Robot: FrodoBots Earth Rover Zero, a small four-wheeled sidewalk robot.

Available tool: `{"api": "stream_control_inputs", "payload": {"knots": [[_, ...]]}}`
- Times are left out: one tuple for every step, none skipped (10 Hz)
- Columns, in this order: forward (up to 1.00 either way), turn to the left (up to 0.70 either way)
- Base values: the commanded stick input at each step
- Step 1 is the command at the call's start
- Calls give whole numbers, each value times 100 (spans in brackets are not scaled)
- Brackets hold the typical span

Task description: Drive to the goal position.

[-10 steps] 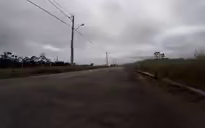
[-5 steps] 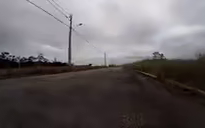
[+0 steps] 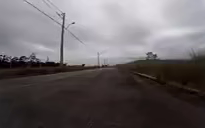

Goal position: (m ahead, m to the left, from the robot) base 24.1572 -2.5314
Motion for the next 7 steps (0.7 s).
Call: {"api": "stream_control_inputs", "payload": {"knots": [[70, 0], [70, 0], [70, 0], [70, 0], [70, 0], [70, 0], [70, 0]]}}
